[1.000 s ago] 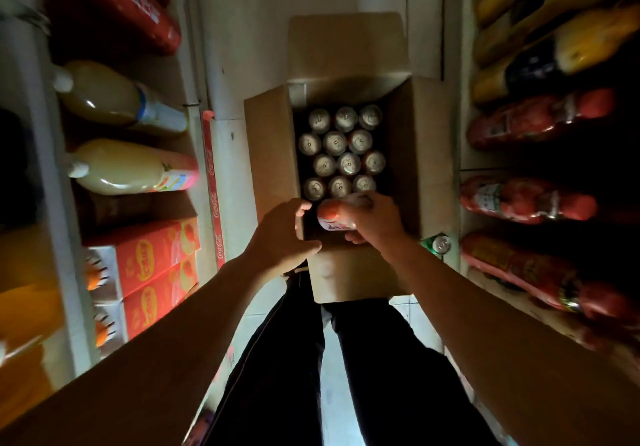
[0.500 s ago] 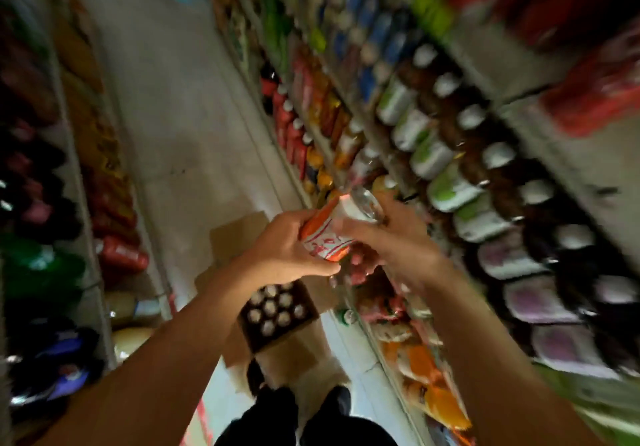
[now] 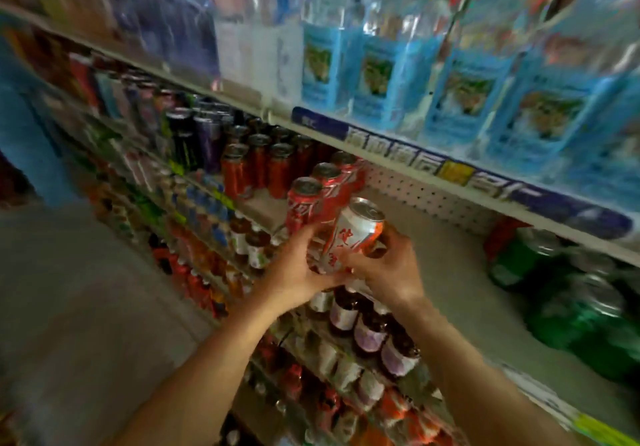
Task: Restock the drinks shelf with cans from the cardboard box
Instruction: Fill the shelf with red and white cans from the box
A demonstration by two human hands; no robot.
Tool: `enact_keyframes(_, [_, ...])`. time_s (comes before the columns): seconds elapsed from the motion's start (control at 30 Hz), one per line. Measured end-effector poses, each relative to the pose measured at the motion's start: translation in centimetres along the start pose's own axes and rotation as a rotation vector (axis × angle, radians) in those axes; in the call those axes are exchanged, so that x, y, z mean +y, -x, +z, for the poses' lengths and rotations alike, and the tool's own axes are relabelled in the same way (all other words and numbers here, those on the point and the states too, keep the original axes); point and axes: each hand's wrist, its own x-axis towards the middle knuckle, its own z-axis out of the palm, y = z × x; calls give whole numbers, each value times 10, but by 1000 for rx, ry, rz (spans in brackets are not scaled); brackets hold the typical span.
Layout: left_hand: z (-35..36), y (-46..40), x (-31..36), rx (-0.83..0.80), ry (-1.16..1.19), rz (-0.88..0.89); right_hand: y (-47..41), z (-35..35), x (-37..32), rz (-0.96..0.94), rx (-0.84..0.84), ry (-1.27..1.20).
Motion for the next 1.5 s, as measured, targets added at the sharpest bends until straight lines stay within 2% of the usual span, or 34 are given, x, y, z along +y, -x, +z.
enact_keyframes(0.07, [1,-11,-2,-38,-187,75,-12,-7,8,15,69,23])
enact_keyframes(0.2, [-6,-20,-17,-172,-494,156,-29,-4,20,80,45,27])
enact_keyframes(0.27, [-9,-23,-22,-223,-599,224,-36,1,23,87,35,36])
enact_keyframes(0.4, [-14,-31,-27,-294,-721,232,-51,7,26,107,81,86])
enact_keyframes(0.6, [-17,-39,-34,-364,-749,277,-58,18,50,208,136,149])
enact_keyframes(0.87, [-20,-42,-34,-415,-801,298,-104,16,70,279,303,151])
enact_keyframes(1.13, [-24,-42,-41,-320,-759,386,-143,11,79,311,357,247])
enact_keyframes(1.5, [-27,-44,-41,-352,-678,266,-170,12,88,387,378,298])
